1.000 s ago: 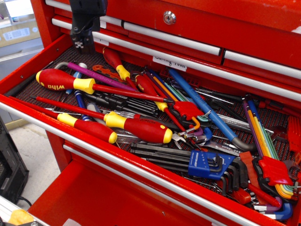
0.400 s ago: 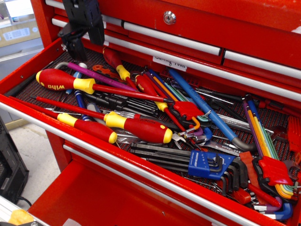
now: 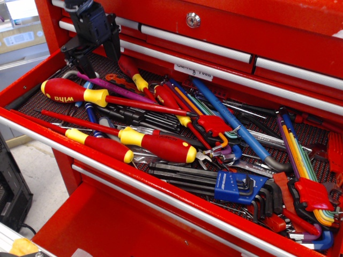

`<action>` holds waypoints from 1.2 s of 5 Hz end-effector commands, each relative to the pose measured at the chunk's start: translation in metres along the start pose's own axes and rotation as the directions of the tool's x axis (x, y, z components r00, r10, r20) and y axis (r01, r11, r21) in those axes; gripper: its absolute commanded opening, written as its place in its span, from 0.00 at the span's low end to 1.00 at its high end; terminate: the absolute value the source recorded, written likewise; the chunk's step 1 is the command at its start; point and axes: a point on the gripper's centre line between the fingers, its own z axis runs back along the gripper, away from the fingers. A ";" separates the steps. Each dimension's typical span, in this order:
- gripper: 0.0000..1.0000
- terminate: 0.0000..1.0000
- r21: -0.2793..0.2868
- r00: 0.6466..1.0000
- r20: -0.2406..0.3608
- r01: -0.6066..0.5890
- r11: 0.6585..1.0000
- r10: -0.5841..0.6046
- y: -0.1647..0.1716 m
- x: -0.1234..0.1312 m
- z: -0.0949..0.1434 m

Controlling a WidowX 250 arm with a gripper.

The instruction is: Pick up violet Allen key

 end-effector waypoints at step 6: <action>0.00 0.00 0.119 0.992 0.084 0.083 0.989 -0.093 0.009 0.002 -0.046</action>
